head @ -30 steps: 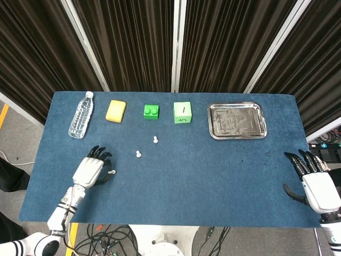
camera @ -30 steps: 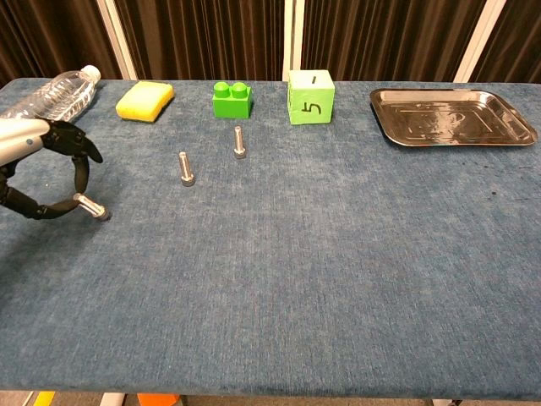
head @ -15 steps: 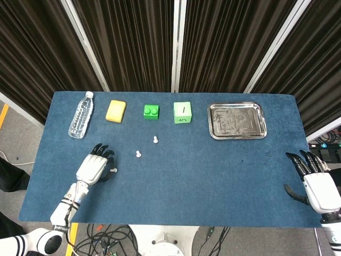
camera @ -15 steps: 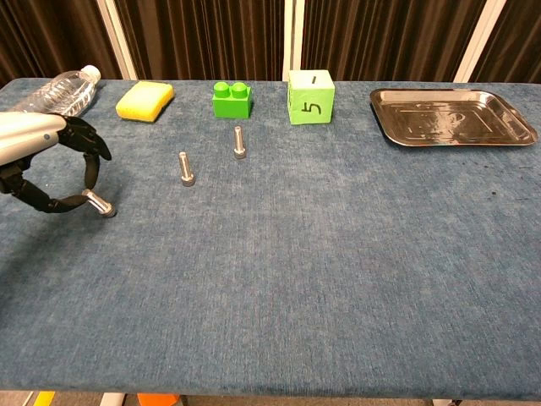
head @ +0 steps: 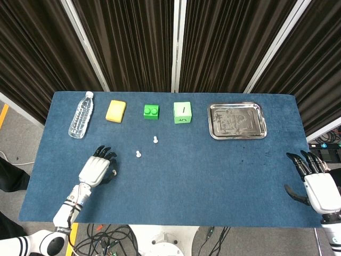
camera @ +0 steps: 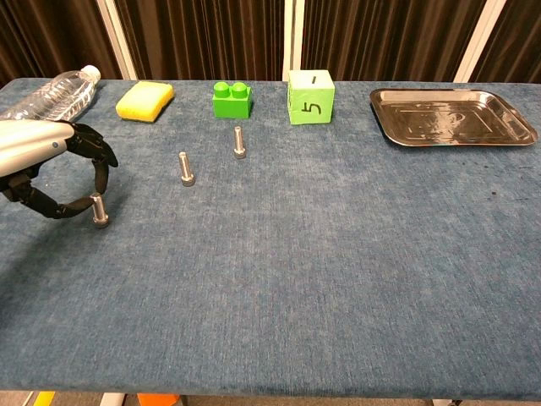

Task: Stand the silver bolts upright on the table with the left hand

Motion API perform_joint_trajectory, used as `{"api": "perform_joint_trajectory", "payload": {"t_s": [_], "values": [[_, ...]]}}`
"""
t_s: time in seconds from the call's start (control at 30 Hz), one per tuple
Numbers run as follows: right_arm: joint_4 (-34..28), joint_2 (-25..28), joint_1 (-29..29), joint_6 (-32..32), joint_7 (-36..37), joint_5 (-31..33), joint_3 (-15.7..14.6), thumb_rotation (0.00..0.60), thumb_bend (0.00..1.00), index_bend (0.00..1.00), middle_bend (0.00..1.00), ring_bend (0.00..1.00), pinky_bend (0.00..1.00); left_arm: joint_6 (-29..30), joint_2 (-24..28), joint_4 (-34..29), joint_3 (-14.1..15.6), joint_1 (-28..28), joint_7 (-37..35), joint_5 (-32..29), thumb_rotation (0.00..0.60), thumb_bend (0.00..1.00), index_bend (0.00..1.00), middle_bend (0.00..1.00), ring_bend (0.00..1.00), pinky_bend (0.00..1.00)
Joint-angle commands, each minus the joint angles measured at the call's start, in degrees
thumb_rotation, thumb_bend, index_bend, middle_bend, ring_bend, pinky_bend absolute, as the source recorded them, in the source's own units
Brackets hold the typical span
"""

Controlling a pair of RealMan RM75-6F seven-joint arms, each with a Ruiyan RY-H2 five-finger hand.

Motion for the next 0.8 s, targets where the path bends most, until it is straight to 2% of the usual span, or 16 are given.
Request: {"api": "perform_joint_trajectory", "payload": {"t_s": [0.03, 0.37, 0.47, 0.57, 0.67, 0.8], "values": [[-0.1, 0.0, 0.0, 0.0, -0.1, 0.0, 0.0, 0.6, 0.2, 0.08, 0.15, 0.0, 0.01, 0.6, 0.4, -1.1, 0.1, 0.2, 0.5, -0.4, 0.6, 0.42, 0.47, 0.22, 0.06, 0.0], [-0.5, 0.3, 0.2, -0.3, -0.4, -0.1, 0.1, 0.6, 0.2, 0.08, 0.15, 0.0, 0.01, 2.3, 1.3, -2.0, 0.3, 1.1, -1.5, 0.1, 0.6, 0.42, 0.38, 0.22, 0.06, 0.0], [-0.6, 0.5, 0.2, -0.2, -0.5, 0.0, 0.2, 0.6, 0.2, 0.08, 0.15, 0.0, 0.01, 4.4, 2.7, -3.1, -0.5, 1.9, -3.2, 0.8, 0.6, 0.42, 0.35, 0.22, 0.06, 0.0], [-0.6, 1.1, 0.5, -0.5, -0.8, 0.0, 0.4, 0.6, 0.2, 0.08, 0.15, 0.0, 0.01, 9.1, 4.9, -3.9, -2.8, 3.7, -6.6, 1.1, 0.6, 0.39, 0.35, 0.22, 0.06, 0.0], [-0.2, 1.9, 1.1, -1.5, -0.6, 0.7, 0.7, 0.6, 0.21, 0.08, 0.15, 0.0, 0.01, 15.9, 7.0, -1.9, -5.4, 6.7, -9.2, 0.9, 0.6, 0.36, 0.35, 0.22, 0.06, 0.0], [0.8, 2.1, 1.7, -2.6, 1.2, 1.9, 1.3, 0.6, 0.22, 0.08, 0.15, 0.0, 0.01, 20.8, 10.5, 0.8, -5.4, 10.9, -12.0, 0.5, 0.6, 0.35, 0.35, 0.22, 0.06, 0.0]]}}
